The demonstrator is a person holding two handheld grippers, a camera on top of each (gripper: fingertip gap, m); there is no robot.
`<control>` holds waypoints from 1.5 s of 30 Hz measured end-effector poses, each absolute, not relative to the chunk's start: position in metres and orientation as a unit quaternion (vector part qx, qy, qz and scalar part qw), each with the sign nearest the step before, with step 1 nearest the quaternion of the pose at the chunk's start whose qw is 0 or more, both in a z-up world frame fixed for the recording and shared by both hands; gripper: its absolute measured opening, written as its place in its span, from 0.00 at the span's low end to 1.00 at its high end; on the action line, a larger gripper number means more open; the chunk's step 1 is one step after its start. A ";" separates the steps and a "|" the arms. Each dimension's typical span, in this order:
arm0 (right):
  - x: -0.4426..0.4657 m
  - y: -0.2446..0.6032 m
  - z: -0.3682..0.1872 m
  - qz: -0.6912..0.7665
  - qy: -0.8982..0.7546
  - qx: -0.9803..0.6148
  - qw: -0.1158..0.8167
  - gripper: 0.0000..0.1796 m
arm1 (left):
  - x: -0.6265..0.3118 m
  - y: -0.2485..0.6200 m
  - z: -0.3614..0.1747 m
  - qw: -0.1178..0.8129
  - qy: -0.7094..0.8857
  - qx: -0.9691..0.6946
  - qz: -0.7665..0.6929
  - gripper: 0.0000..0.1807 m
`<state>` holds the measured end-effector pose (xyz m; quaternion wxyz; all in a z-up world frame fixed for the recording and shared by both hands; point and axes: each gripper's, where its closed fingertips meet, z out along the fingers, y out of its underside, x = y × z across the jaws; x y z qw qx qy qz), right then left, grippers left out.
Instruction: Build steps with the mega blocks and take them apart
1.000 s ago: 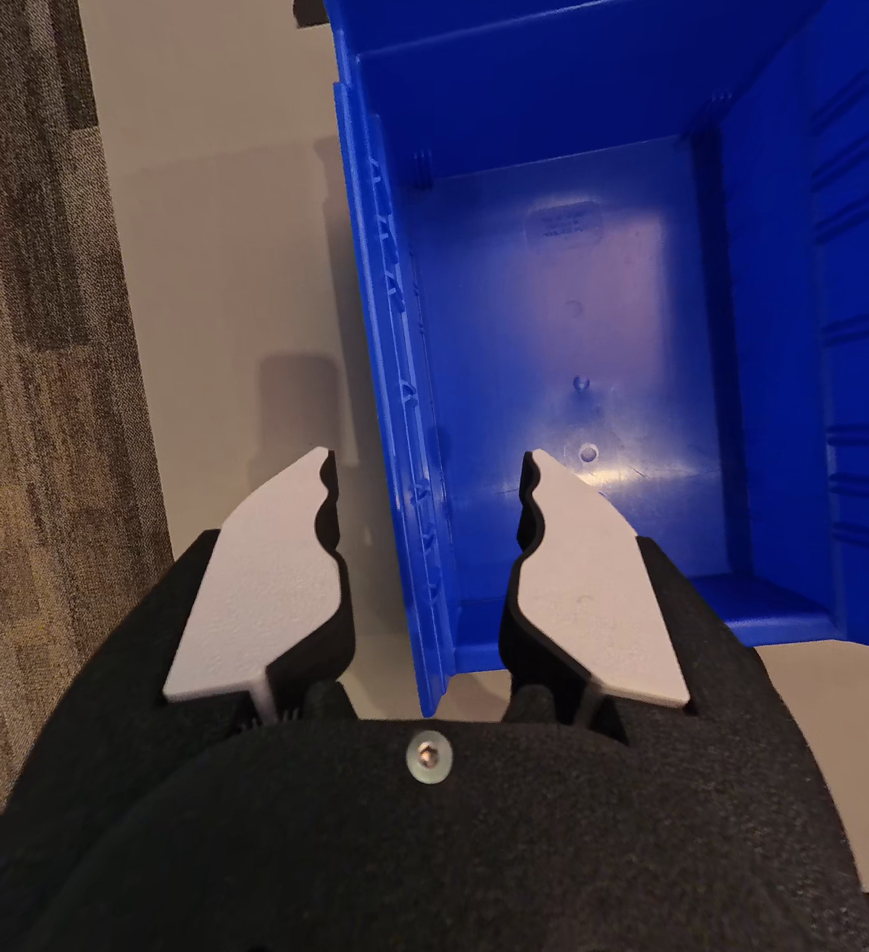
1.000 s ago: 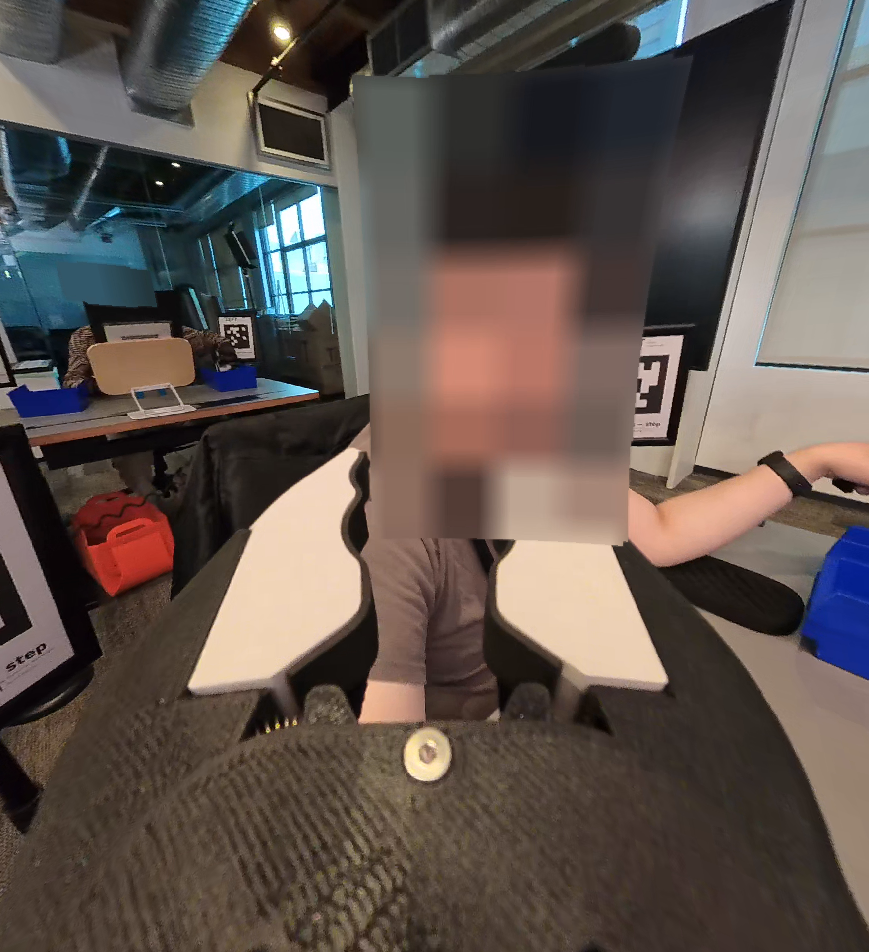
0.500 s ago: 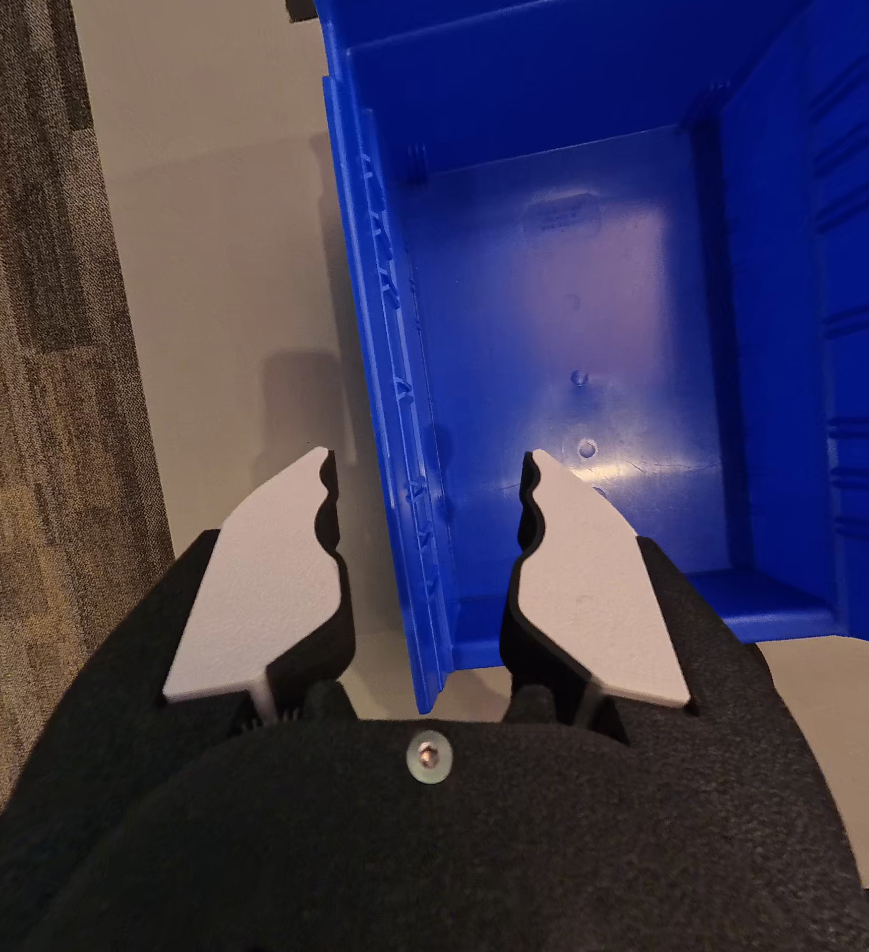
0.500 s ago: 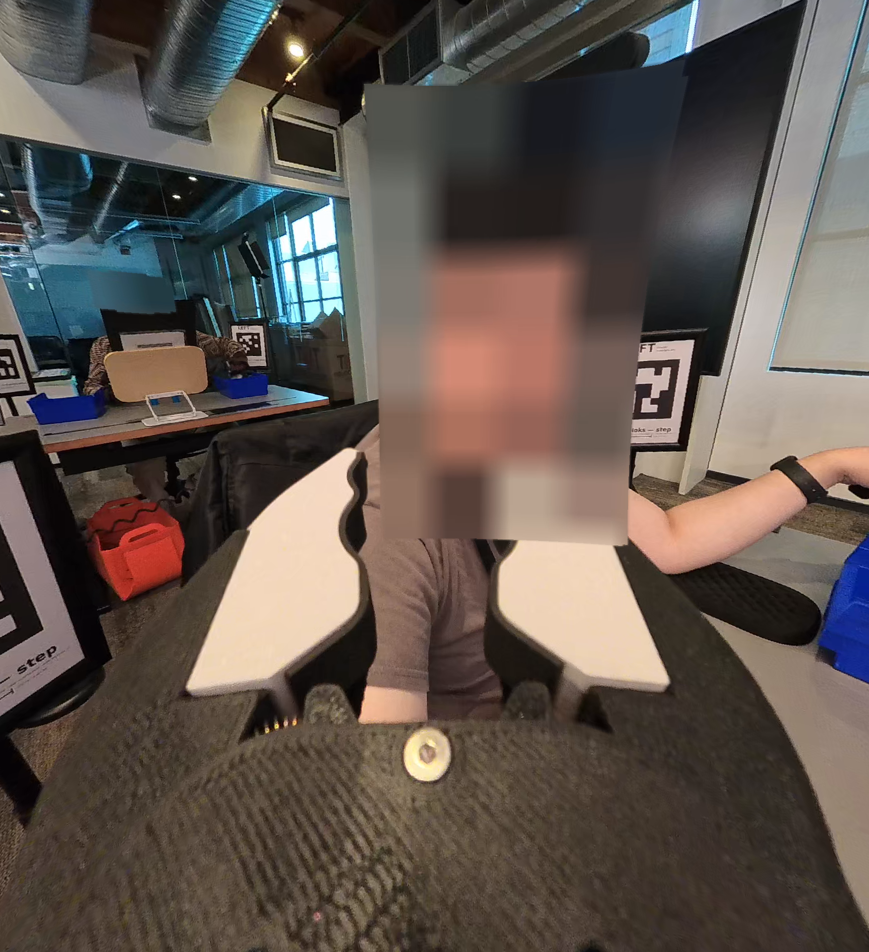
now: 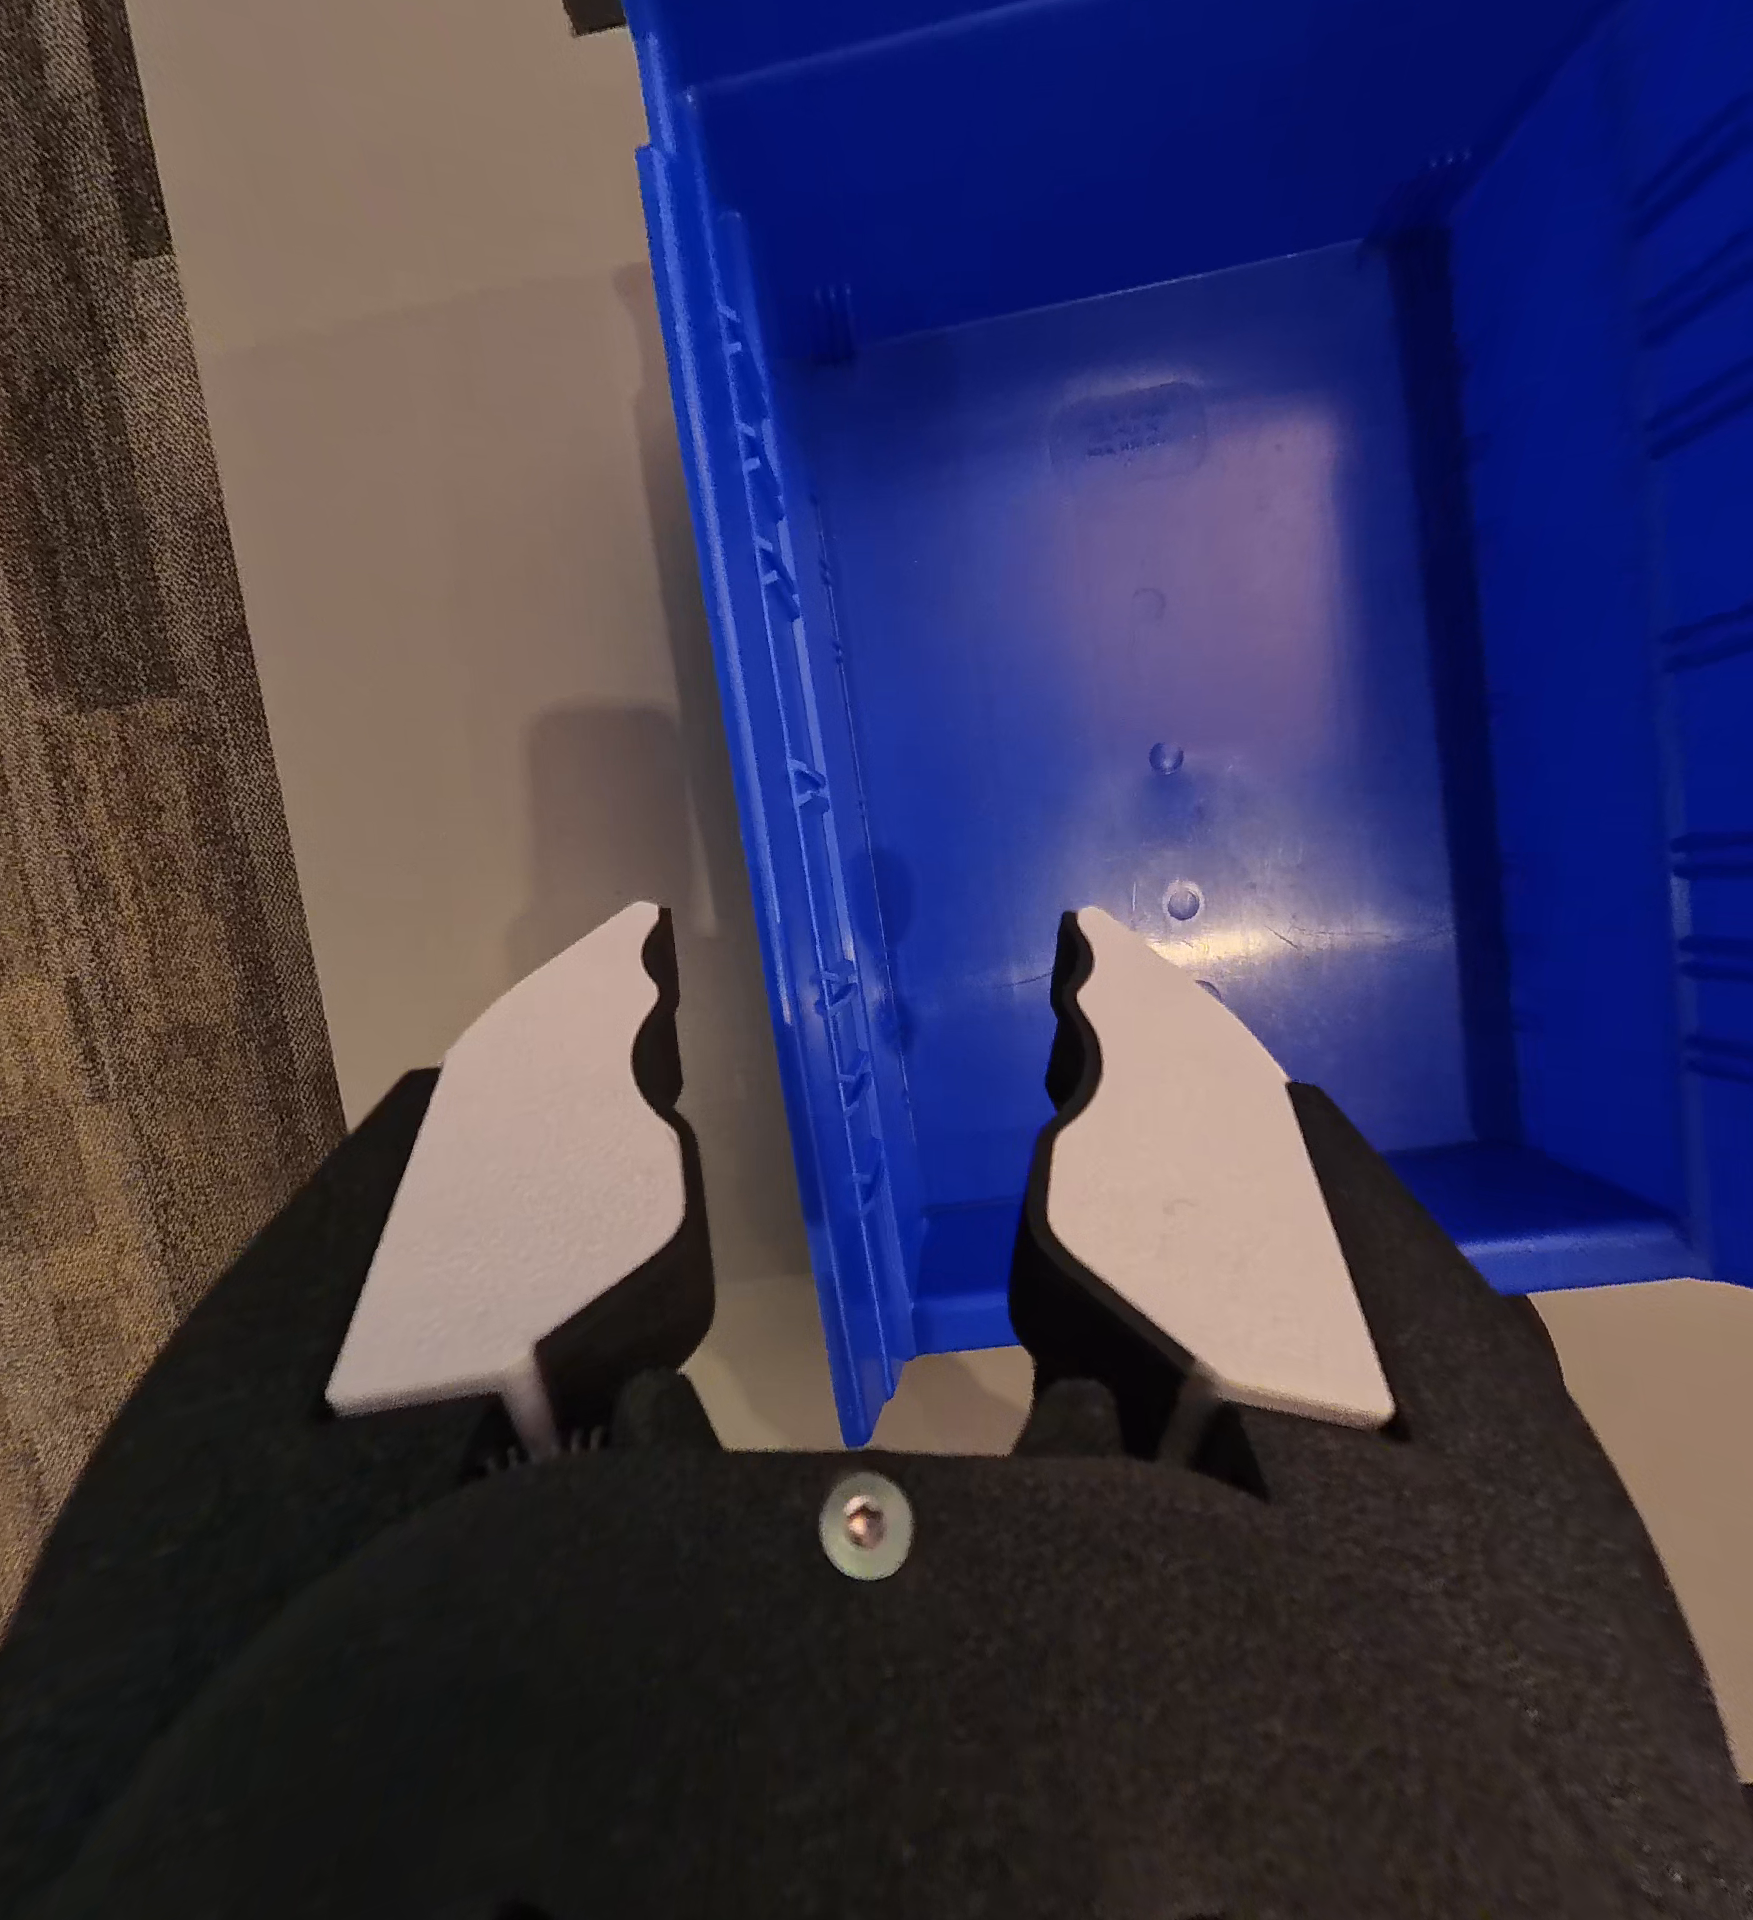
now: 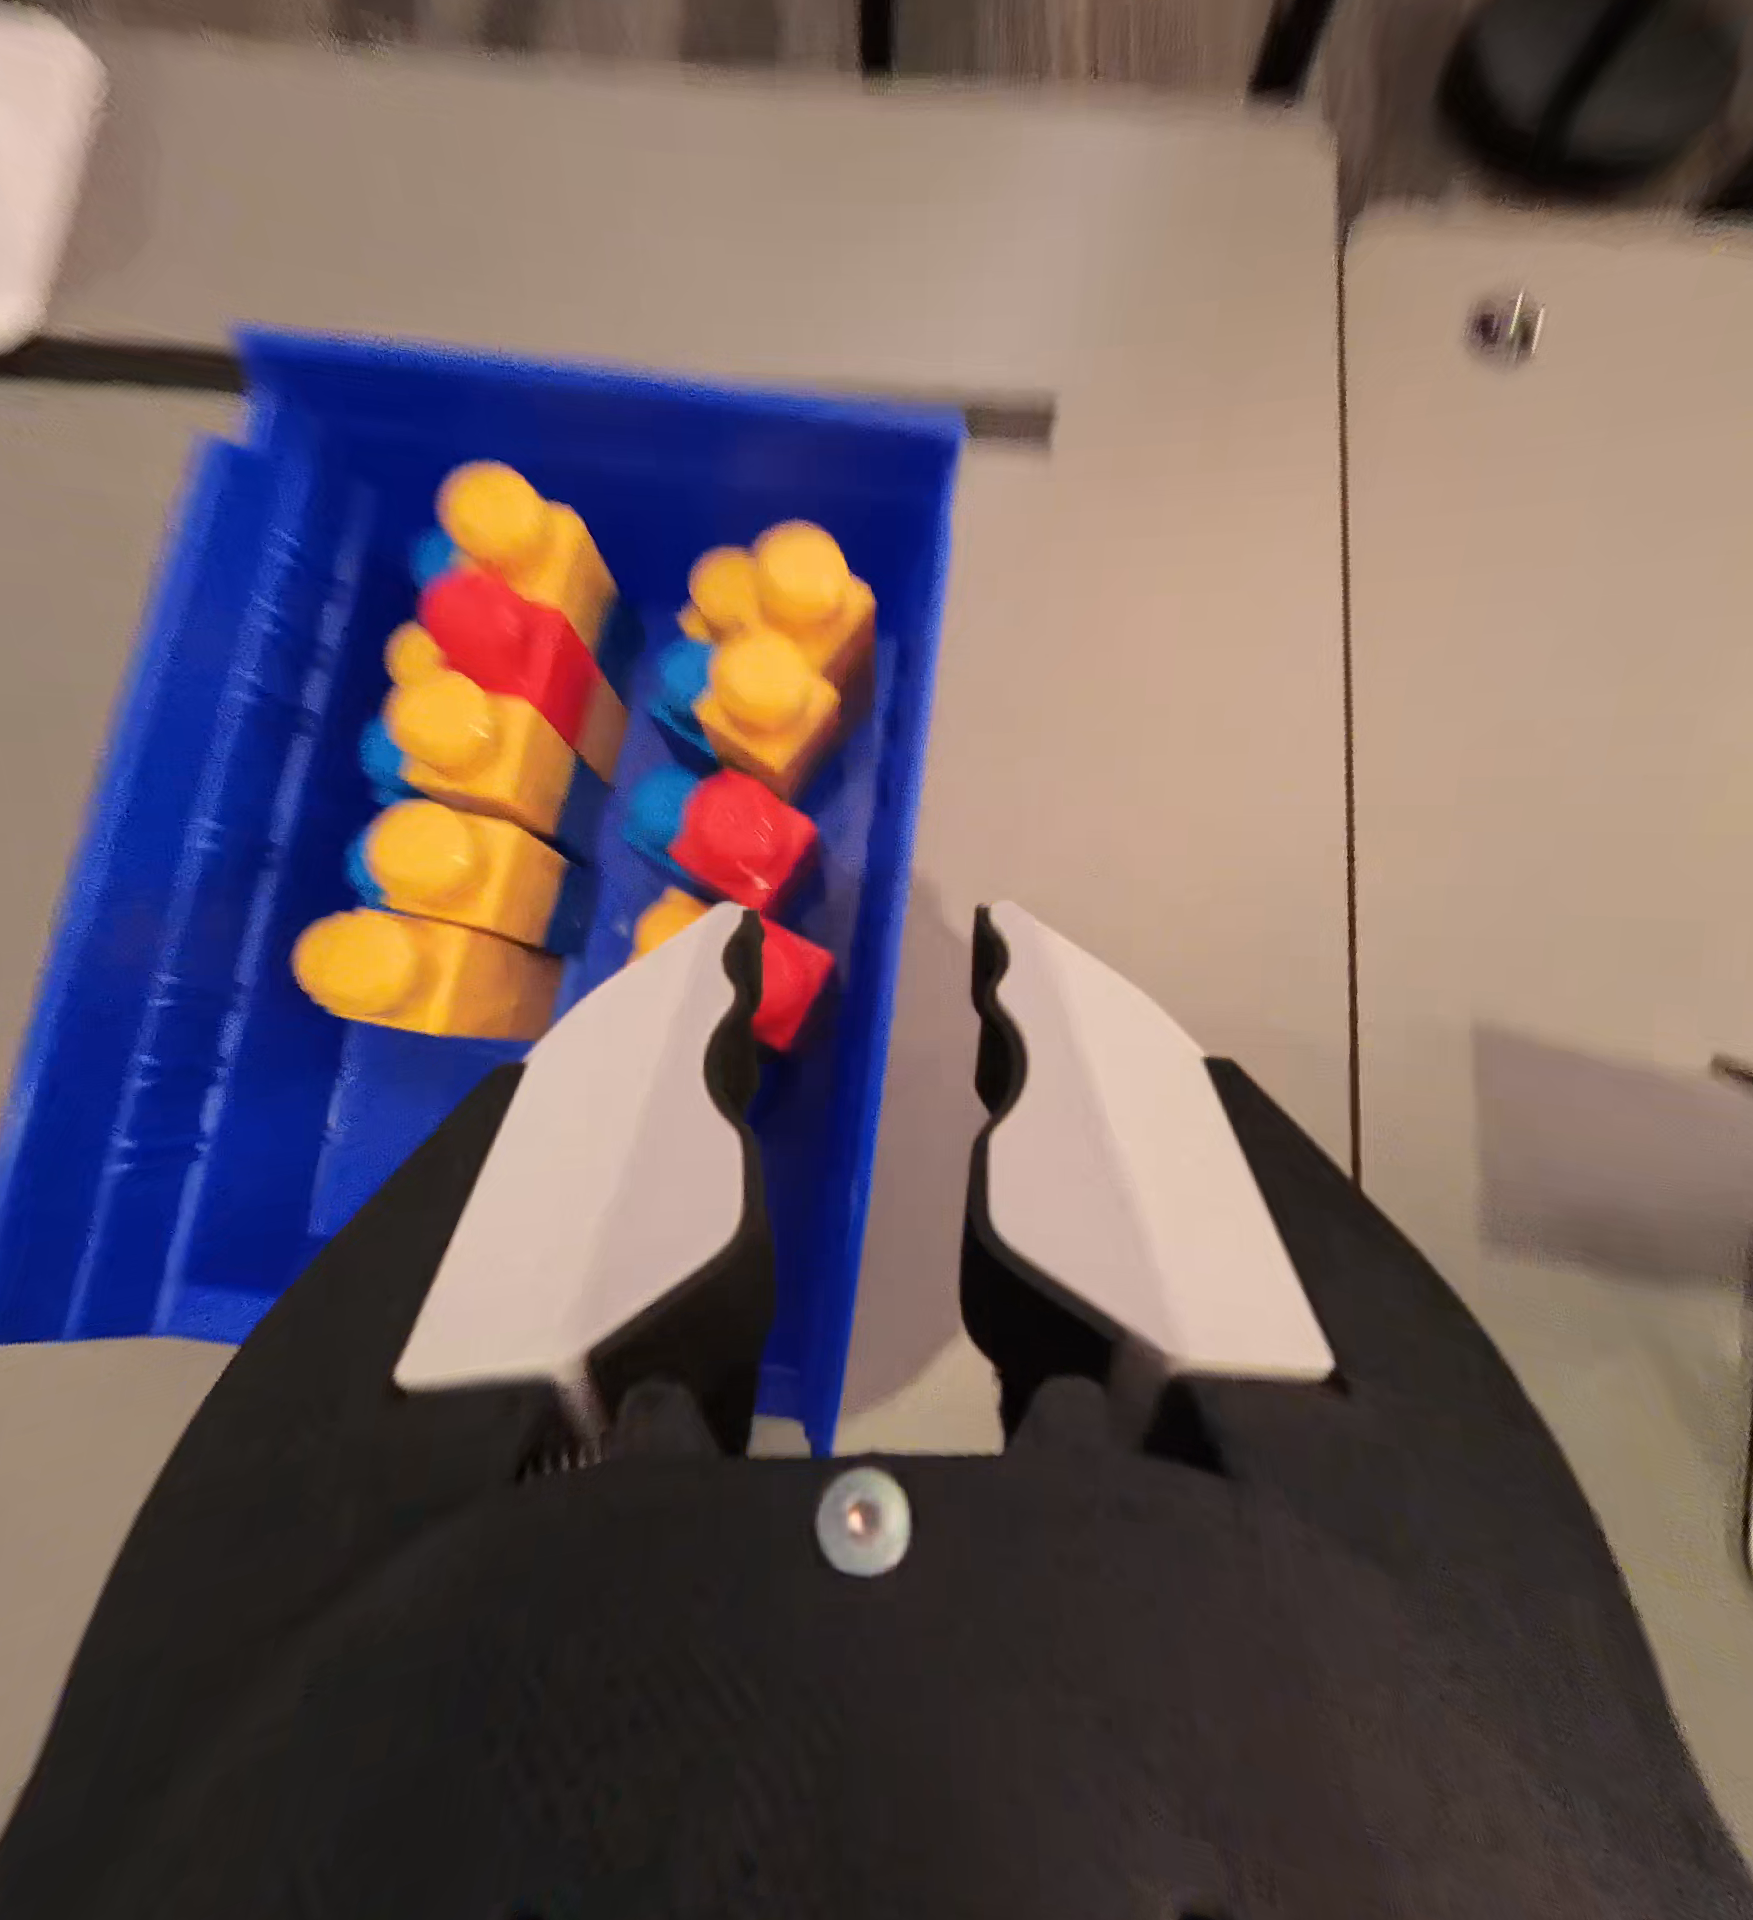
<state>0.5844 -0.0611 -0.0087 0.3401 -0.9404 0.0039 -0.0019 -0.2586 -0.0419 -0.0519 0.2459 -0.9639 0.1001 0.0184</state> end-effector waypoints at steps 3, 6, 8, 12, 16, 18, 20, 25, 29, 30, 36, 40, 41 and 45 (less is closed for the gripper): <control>0.600 -0.063 -0.035 -0.019 0.031 -0.956 0.290 0.23 | -0.259 -0.043 -0.055 0.237 0.099 -0.966 0.019 0.39; 0.592 -0.073 -0.066 0.014 0.034 -0.976 0.213 0.23 | -0.257 -0.045 -0.059 0.227 0.099 -0.969 0.016 0.40; 0.595 -0.078 -0.085 0.009 0.040 -0.985 0.166 0.23 | -0.254 -0.045 -0.062 0.219 0.099 -0.971 0.009 0.41; 0.593 -0.075 -0.105 0.040 0.067 -0.987 0.137 0.23 | -0.248 -0.040 -0.071 0.204 0.106 -0.973 0.013 0.41; 0.584 -0.077 -0.111 0.058 0.063 -0.990 0.114 0.13 | -0.252 -0.040 -0.078 0.182 0.110 -0.976 0.044 0.41; 0.582 -0.083 -0.121 0.052 0.055 -0.994 0.078 0.13 | -0.257 -0.040 -0.078 0.177 0.107 -0.976 0.070 0.41; 0.577 -0.084 -0.129 0.059 0.045 -0.996 0.056 0.11 | -0.262 -0.040 -0.077 0.174 0.108 -0.975 0.089 0.39; 0.572 -0.083 -0.132 0.062 0.029 -0.997 0.041 0.04 | -0.271 -0.046 -0.081 0.161 0.091 -0.978 0.094 0.38; 0.572 -0.083 -0.132 0.071 0.036 -0.996 0.045 0.04 | -0.276 -0.054 -0.092 0.133 0.074 -0.986 0.072 0.37; 0.572 -0.083 -0.132 0.073 0.036 -0.996 0.046 0.04 | -0.278 -0.057 -0.096 0.122 0.070 -0.988 0.070 0.37; 0.572 -0.083 -0.134 0.085 0.035 -0.995 0.048 0.04 | -0.283 -0.065 -0.116 0.085 0.022 -0.996 0.023 0.24; 0.572 -0.083 -0.134 0.080 0.032 -0.995 0.044 0.04 | -0.272 -0.064 -0.121 0.082 0.027 -0.996 -0.026 0.05; 0.573 -0.084 -0.134 0.079 0.031 -0.995 0.043 0.04 | -0.271 -0.063 -0.121 0.081 0.030 -0.996 -0.026 0.05; 0.573 -0.083 -0.134 0.081 0.027 -0.995 0.043 0.04 | -0.265 -0.062 -0.121 0.081 0.038 -0.996 -0.030 0.05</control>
